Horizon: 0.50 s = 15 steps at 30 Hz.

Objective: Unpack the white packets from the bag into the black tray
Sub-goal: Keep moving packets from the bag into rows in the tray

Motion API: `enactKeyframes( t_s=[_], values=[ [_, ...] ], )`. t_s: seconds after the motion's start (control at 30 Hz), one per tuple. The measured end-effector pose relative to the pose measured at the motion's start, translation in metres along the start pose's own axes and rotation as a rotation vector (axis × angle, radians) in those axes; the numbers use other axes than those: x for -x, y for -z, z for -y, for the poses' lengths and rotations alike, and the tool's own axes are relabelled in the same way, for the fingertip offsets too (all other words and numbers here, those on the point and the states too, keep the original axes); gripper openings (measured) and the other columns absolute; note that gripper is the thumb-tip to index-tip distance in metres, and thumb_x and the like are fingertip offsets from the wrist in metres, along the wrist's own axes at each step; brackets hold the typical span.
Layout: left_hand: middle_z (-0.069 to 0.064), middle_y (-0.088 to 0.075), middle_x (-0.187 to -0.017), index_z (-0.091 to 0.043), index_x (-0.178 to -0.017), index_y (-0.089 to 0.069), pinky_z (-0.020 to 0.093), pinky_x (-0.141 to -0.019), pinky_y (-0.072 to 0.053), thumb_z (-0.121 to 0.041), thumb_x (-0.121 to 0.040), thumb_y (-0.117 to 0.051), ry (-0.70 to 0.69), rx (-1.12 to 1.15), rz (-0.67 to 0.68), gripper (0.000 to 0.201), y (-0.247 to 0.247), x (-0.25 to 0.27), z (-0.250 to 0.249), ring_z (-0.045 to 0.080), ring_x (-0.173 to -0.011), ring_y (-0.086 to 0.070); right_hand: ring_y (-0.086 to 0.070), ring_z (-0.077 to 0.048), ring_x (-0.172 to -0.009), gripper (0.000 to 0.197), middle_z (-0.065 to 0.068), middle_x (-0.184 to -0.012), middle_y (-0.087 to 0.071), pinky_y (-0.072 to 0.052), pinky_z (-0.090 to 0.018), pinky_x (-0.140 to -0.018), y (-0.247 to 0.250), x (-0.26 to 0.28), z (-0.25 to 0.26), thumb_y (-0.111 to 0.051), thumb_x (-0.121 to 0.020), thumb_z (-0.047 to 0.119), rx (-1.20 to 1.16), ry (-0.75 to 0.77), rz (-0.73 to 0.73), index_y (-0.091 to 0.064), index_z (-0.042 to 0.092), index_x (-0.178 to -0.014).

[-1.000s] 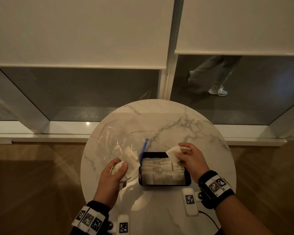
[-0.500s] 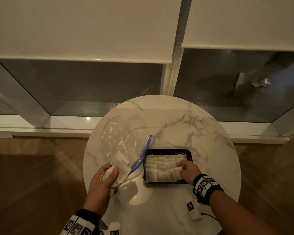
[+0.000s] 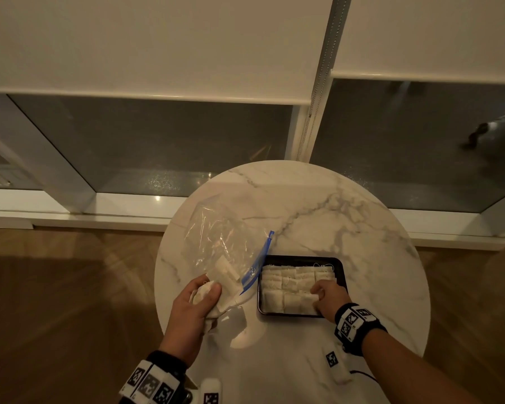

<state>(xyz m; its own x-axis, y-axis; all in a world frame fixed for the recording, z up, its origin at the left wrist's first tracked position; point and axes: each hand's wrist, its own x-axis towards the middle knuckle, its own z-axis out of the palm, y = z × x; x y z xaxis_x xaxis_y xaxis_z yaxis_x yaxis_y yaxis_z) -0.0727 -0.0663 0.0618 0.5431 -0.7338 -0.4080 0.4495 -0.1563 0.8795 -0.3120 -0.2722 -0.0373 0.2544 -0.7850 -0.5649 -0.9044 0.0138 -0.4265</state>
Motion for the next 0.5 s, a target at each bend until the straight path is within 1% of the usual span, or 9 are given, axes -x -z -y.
enactKeyframes(
  t_s=[0.03, 0.07, 0.13, 0.17, 0.27, 0.33, 0.4, 0.43, 0.5],
  values=[
    [0.007, -0.072, -0.092, -0.015, -0.118, -0.066, 0.027, -0.053, -0.05, -0.028, -0.084, -0.072, -0.001, -0.001, 0.0, 0.036, -0.001, -0.001, 0.0, 0.013, -0.068, -0.064, -0.057, -0.011, -0.071, 0.029, 0.001, -0.084, -0.061, -0.044, -0.014, -0.054, -0.001, 0.0, 0.001, -0.066, -0.075, 0.0, 0.0, 0.001, -0.003, -0.064, 0.024, -0.092],
    [0.007, -0.072, -0.093, -0.016, -0.118, -0.066, 0.028, -0.053, -0.05, -0.029, -0.083, -0.075, -0.002, -0.009, 0.006, 0.038, -0.002, -0.002, 0.001, 0.013, -0.069, -0.064, -0.057, -0.011, -0.07, 0.029, 0.0, -0.084, -0.062, -0.045, -0.014, -0.053, -0.002, -0.001, 0.001, -0.068, -0.074, 0.0, -0.003, 0.004, -0.006, -0.064, 0.023, -0.091],
    [0.008, -0.071, -0.094, -0.017, -0.118, -0.067, 0.028, -0.053, -0.048, -0.036, -0.079, -0.081, -0.007, -0.023, 0.02, 0.046, -0.003, -0.003, 0.002, 0.015, -0.069, -0.062, -0.057, -0.01, -0.067, 0.03, 0.001, -0.079, -0.061, -0.043, -0.013, -0.052, -0.003, -0.002, 0.002, -0.073, -0.071, 0.0, -0.005, 0.009, -0.003, -0.065, 0.021, -0.092],
    [0.009, -0.07, -0.093, -0.018, -0.118, -0.067, 0.028, -0.052, -0.047, -0.039, -0.076, -0.079, -0.008, -0.026, 0.025, 0.049, -0.003, -0.004, 0.003, 0.015, -0.068, -0.061, -0.057, -0.01, -0.067, 0.032, 0.002, -0.077, -0.06, -0.044, -0.013, -0.053, -0.004, -0.002, 0.003, -0.075, -0.07, 0.0, 0.003, 0.013, 0.0, -0.066, 0.02, -0.093],
    [0.009, -0.069, -0.093, -0.019, -0.117, -0.068, 0.028, -0.052, -0.046, -0.043, -0.071, -0.076, -0.007, -0.037, 0.035, 0.052, -0.004, -0.006, 0.005, 0.017, -0.069, -0.058, -0.06, -0.012, -0.074, 0.035, 0.003, -0.08, -0.061, -0.051, -0.018, -0.063, -0.002, -0.001, 0.005, -0.078, -0.068, 0.004, 0.056, 0.022, -0.006, -0.065, 0.02, -0.098],
    [0.013, -0.07, -0.097, -0.02, -0.118, -0.067, 0.03, -0.055, -0.047, -0.042, -0.072, -0.079, -0.01, -0.046, 0.034, 0.053, -0.005, -0.008, 0.007, 0.02, -0.072, -0.059, -0.06, -0.014, -0.083, 0.037, 0.002, -0.091, -0.061, -0.052, -0.021, -0.071, 0.003, 0.002, 0.007, -0.077, -0.07, 0.01, 0.122, 0.037, -0.008, -0.063, 0.021, -0.102],
    [0.015, -0.07, -0.097, -0.019, -0.116, -0.068, 0.033, -0.057, -0.049, -0.037, -0.077, -0.083, 0.001, -0.058, 0.039, 0.046, -0.008, -0.01, 0.008, 0.024, -0.073, -0.06, -0.056, -0.014, -0.086, 0.034, 0.001, -0.1, -0.06, -0.047, -0.02, -0.072, 0.01, 0.006, 0.014, -0.073, -0.075, 0.016, 0.18, 0.071, -0.037, -0.06, 0.021, -0.106],
    [0.013, -0.07, -0.092, -0.019, -0.113, -0.069, 0.033, -0.057, -0.048, -0.032, -0.082, -0.081, -0.002, -0.074, 0.049, 0.037, -0.011, -0.009, 0.008, 0.024, -0.072, -0.059, -0.055, -0.013, -0.085, 0.031, 0.0, -0.1, -0.06, -0.044, -0.02, -0.072, 0.014, 0.01, 0.02, -0.071, -0.079, 0.019, 0.159, 0.095, -0.07, -0.06, 0.02, -0.108],
    [0.006, -0.069, -0.083, -0.02, -0.107, -0.07, 0.032, -0.054, -0.046, -0.024, -0.088, -0.074, -0.019, -0.118, 0.083, 0.02, -0.017, -0.008, 0.006, 0.02, -0.067, -0.057, -0.057, -0.011, -0.079, 0.02, 0.002, -0.093, -0.062, -0.043, -0.018, -0.067, 0.024, 0.024, 0.04, -0.069, -0.085, 0.025, -0.018, 0.162, -0.148, -0.063, 0.02, -0.103]
  ],
)
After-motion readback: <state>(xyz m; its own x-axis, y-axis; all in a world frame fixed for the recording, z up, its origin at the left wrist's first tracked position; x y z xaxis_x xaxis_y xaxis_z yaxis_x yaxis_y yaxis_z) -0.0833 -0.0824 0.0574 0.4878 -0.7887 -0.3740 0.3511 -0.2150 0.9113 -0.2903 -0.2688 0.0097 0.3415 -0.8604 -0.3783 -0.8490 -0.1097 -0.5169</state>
